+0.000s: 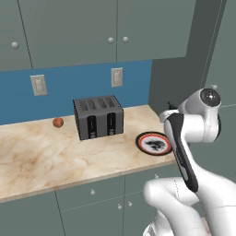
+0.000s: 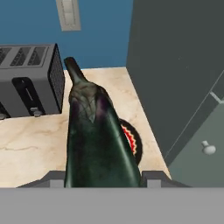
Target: Pick the eggplant from the counter and place it in the microwave. Then turn on the microwave.
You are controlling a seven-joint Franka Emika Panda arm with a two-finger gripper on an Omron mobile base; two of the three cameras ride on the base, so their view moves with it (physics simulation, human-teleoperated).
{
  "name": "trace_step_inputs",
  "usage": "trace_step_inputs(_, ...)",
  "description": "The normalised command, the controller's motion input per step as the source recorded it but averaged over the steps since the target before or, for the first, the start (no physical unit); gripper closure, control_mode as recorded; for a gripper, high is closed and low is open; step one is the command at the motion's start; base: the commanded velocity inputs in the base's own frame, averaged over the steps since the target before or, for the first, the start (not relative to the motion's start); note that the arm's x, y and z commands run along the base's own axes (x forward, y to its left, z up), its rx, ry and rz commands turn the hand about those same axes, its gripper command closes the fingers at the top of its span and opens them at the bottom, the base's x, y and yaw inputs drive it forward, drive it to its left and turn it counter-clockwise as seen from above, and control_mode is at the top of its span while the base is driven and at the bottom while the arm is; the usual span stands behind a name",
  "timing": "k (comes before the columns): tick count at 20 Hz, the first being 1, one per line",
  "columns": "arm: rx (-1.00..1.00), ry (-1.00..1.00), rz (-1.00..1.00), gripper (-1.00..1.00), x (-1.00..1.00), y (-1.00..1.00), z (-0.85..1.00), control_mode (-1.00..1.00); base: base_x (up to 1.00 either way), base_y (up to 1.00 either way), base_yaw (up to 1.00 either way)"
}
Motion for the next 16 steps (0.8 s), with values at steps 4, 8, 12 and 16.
trace_step_inputs(4,0.0,-0.04,-0.07,1.0,-0.29,0.1,0.39,-1.0,0.0,0.0,0.0)
trace_step_inputs(8,0.0,-0.01,-0.04,1.0,-0.27,0.08,0.4,-1.0,0.0,0.0,0.0)
trace_step_inputs(12,0.02,0.0,-0.02,1.0,-0.26,0.01,0.36,-1.0,0.0,0.0,0.0)
trace_step_inputs(16,0.0,0.0,0.0,1.0,-0.26,0.01,0.21,-1.0,0.0,0.0,0.0)
